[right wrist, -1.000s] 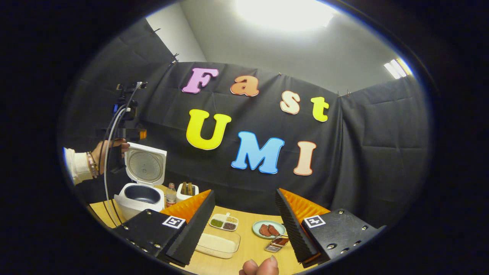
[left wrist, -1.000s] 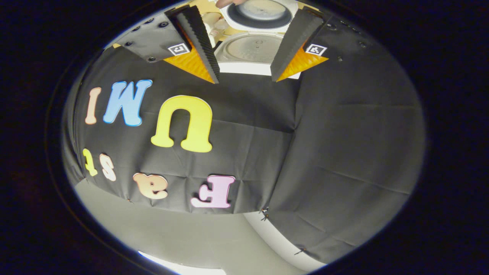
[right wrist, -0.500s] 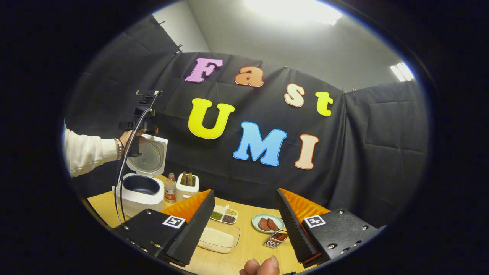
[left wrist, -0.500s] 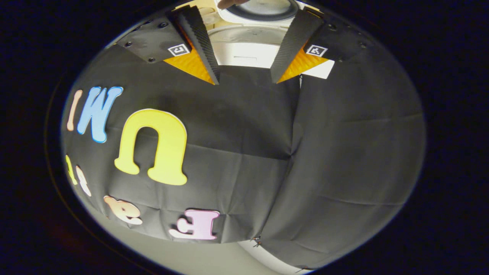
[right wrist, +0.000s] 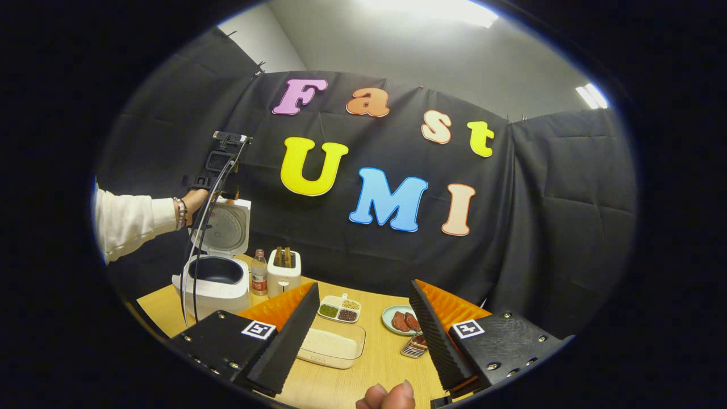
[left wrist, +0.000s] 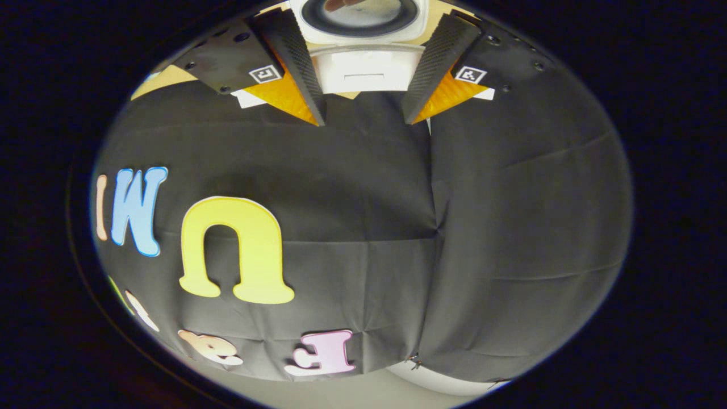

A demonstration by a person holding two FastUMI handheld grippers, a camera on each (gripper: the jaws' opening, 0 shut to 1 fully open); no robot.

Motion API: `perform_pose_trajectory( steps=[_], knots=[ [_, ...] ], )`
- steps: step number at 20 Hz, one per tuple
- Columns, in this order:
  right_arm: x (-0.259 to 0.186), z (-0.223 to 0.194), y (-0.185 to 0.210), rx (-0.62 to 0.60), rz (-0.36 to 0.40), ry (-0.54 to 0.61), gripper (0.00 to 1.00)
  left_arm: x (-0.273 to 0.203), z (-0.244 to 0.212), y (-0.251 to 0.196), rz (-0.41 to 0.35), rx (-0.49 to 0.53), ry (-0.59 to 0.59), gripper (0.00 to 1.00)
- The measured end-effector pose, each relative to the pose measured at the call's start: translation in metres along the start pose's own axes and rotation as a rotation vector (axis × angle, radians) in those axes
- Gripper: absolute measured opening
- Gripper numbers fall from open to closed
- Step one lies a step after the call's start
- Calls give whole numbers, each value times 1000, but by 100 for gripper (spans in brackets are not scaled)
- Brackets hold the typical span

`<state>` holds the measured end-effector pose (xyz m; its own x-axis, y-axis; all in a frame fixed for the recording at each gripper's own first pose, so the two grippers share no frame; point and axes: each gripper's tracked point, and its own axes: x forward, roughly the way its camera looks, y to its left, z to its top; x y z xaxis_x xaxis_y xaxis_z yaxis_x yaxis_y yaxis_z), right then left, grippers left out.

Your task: Close the left gripper, press the button to open the rice cooker; take a wooden spoon from the chopstick holder with the right hand, scoop a spoonful of rice and pour it into the rice cooker, then put the wooden spoon back into the chopstick holder.

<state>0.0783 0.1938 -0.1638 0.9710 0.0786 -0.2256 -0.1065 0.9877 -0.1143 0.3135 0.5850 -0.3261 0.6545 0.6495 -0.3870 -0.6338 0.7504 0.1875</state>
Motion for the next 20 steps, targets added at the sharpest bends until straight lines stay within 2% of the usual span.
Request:
perform_pose_trajectory(
  steps=[2, 3, 4, 7, 8, 10, 12, 16, 18, 19, 20],
  knots=[
    [-2, -2, 2, 3, 4, 3, 97, -36, -20, 0, -14, -2, 8, 95],
    [-4, -3, 5, 3, 9, 7, 97, -52, -29, 1, -18, -7, 10, 89],
    [-5, -5, 8, 3, 14, 10, 97, -65, -38, 0, -16, -9, 12, 94],
    [-6, -8, 14, -1, 31, 17, 97, -99, -78, -3, -11, -2, 16, 93],
    [-7, -7, 16, -3, 34, 17, 97, -110, -93, -3, -12, -6, 19, 88],
    [-6, -11, 20, -5, 41, 26, 97, -126, -124, -4, -17, -40, 49, 90],
    [-7, -15, 22, -4, 43, 41, 97, -138, -160, -5, -17, -52, 97, 89],
    [-14, -20, 25, 4, 50, 56, 97, -143, -226, -11, -4, 17, 194, 90],
    [-16, -22, 24, -5, 46, 60, 97, -139, -265, -11, -7, 12, 306, 90],
    [-17, -24, 24, -3, 47, 65, 97, -136, -260, -9, -8, 13, 252, 91],
    [-18, -26, 25, 1, 50, 71, 97, -127, -260, -11, -22, 1, 245, 93]
  ],
)
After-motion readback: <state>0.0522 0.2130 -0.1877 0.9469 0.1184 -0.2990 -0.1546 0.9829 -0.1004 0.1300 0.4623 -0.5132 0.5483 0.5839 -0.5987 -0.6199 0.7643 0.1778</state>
